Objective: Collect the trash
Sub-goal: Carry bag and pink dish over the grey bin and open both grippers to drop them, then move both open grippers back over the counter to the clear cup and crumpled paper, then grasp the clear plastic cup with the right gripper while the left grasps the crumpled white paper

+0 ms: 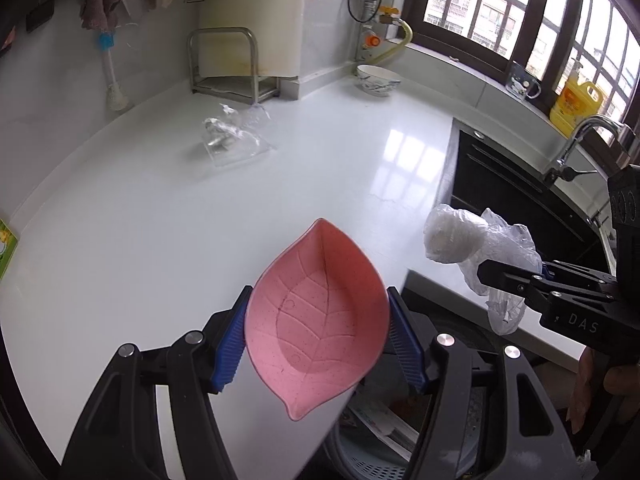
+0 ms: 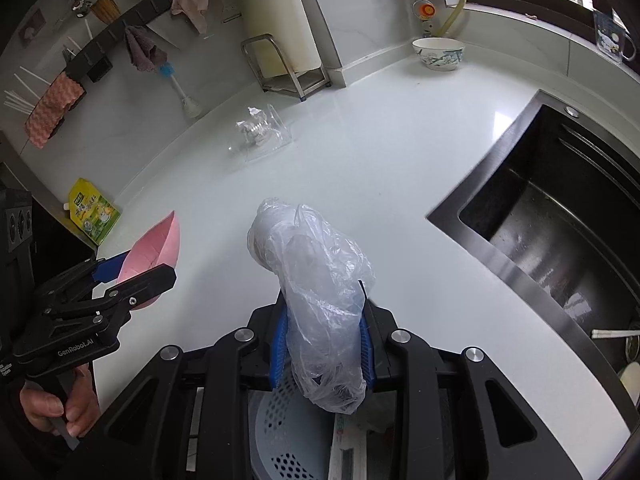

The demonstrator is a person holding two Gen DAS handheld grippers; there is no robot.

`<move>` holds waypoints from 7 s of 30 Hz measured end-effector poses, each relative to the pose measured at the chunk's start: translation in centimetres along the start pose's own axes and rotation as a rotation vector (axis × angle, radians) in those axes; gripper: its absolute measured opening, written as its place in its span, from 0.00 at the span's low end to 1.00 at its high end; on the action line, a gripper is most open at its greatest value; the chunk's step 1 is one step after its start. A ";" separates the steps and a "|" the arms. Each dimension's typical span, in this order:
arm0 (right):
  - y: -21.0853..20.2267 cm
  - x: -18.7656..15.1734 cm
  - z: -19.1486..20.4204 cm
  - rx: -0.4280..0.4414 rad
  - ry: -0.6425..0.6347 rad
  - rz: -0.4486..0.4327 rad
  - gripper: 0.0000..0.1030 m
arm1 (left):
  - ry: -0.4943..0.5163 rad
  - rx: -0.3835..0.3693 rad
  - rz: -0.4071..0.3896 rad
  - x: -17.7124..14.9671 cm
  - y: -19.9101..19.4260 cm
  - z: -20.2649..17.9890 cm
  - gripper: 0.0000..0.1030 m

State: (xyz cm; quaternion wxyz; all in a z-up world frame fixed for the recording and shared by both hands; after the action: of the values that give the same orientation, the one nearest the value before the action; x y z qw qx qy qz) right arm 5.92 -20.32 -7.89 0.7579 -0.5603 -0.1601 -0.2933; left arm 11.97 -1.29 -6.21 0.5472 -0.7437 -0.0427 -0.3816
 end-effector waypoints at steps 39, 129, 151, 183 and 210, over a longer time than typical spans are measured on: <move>-2.5 -11.2 -6.2 0.060 0.037 0.157 0.60 | -0.086 0.095 0.140 -9.6 -1.1 -7.8 0.78; 25.6 21.9 8.0 0.194 -0.219 0.070 0.78 | -0.209 0.163 0.013 10.9 8.5 21.3 0.94; 26.5 21.3 10.5 0.240 -0.277 0.087 0.36 | -0.226 0.173 0.019 10.6 8.8 21.8 0.94; 16.4 16.9 -0.3 0.041 0.093 -0.119 0.06 | -0.048 0.067 -0.055 19.2 19.2 15.7 0.94; 14.3 15.6 0.1 0.016 0.148 -0.161 0.06 | -0.016 0.134 -0.001 20.1 23.7 14.2 0.43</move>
State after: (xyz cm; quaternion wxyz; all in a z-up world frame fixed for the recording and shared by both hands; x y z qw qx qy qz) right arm 26.91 -21.49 -9.74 0.7461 -0.5163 -0.1505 -0.3926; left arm 44.91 -5.77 -13.91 0.5951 -0.7085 -0.0726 -0.3723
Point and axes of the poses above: each gripper's, at about its wrist camera, not at the fingertips, and y roughly the way its jaws point, z to its left, x to its top, the point moved 2 cm from there along y, roughly the way its jaws point, and after that the axes turned 1 degree about -z, right-handed, at the moved point
